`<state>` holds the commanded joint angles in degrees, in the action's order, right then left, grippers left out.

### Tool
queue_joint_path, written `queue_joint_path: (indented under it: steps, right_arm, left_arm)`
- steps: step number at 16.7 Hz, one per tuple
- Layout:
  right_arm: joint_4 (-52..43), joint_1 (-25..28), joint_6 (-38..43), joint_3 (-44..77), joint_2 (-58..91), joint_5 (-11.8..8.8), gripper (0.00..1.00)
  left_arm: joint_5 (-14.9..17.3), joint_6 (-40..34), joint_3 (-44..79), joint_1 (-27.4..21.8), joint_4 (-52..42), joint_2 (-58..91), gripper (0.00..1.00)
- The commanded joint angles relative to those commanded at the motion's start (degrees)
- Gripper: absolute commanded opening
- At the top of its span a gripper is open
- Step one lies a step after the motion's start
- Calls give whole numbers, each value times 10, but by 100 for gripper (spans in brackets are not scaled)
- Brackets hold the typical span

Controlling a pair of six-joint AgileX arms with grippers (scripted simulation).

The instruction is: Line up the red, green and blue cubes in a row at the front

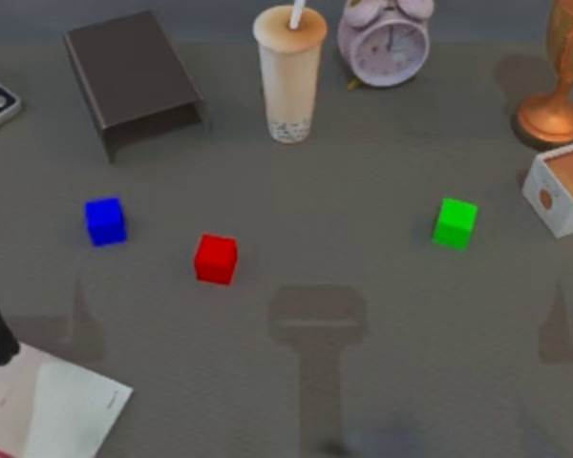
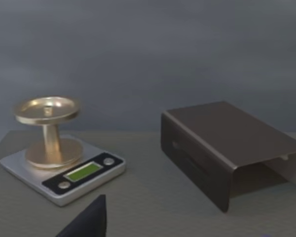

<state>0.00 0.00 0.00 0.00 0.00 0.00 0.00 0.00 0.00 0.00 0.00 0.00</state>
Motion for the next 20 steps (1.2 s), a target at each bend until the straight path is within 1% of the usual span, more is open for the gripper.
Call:
queue_joint_path:
  steps: [3, 5, 9, 12, 20]
  right_arm:
    - [0, 0, 0, 0, 0, 0, 100]
    - [0, 0, 0, 0, 0, 0, 100]
    - [0, 0, 0, 0, 0, 0, 100]
    - [0, 0, 0, 0, 0, 0, 100]
    - [0, 0, 0, 0, 0, 0, 100]
  left_arm:
    - [0, -1, 6, -2, -4, 6, 100]
    - [1, -6, 35, -11, -24, 35, 100]
    - [2, -25, 161, -45, -105, 168, 100]
    - [1, -43, 293, -80, -190, 330, 100]
    - [0, -97, 674, -183, -454, 850, 100]
